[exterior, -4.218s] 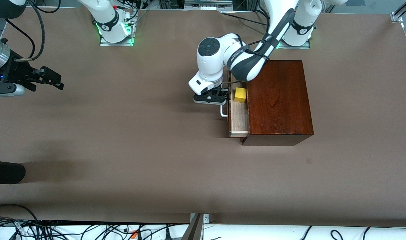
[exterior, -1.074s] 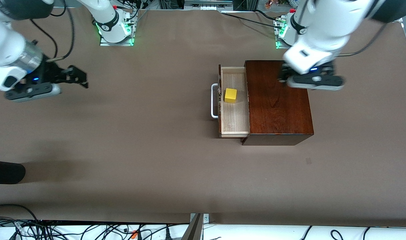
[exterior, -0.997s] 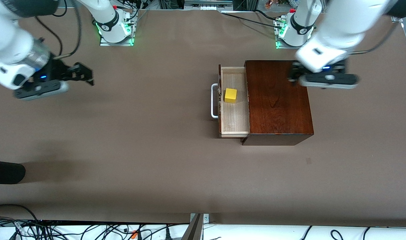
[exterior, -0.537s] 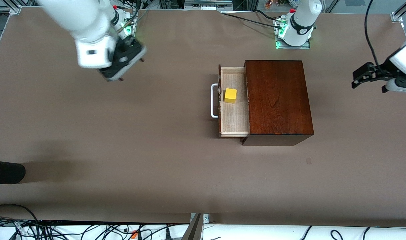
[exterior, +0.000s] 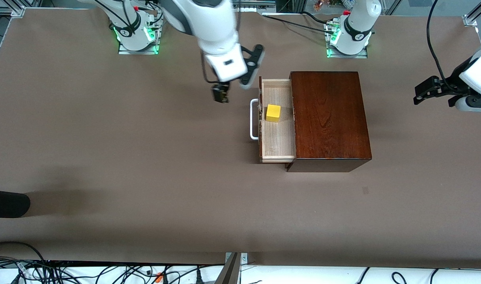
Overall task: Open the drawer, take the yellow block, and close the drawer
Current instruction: 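Lower the right gripper into the drawer over the yellow cube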
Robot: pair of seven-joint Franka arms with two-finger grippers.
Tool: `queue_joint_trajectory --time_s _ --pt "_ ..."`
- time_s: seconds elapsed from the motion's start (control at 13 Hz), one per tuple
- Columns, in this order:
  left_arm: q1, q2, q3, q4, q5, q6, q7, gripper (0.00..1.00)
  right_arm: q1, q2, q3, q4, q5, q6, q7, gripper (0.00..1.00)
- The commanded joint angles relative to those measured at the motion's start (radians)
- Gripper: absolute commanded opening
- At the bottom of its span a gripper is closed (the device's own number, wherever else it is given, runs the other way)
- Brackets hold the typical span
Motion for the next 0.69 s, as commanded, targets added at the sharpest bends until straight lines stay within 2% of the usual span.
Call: queue_joint_trajectory --time_s 0.0,0.31,0.61 --pt "-0.001 -0.002 -0.021 0.020 -0.010 -0.029 -0.014 1.00 0.085 0.151 -0.011 0.148 -0.079 0.024 -0.025 1.00" --pt "0.008 0.001 -0.024 0.051 -0.024 -0.056 -0.006 1.00 0.138 0.306 -0.019 0.181 -0.125 0.242 -0.017 1.00" --pt "0.011 0.007 -0.024 0.059 -0.022 -0.059 -0.006 1.00 0.167 0.357 -0.019 0.227 -0.153 0.244 -0.018 1.00"
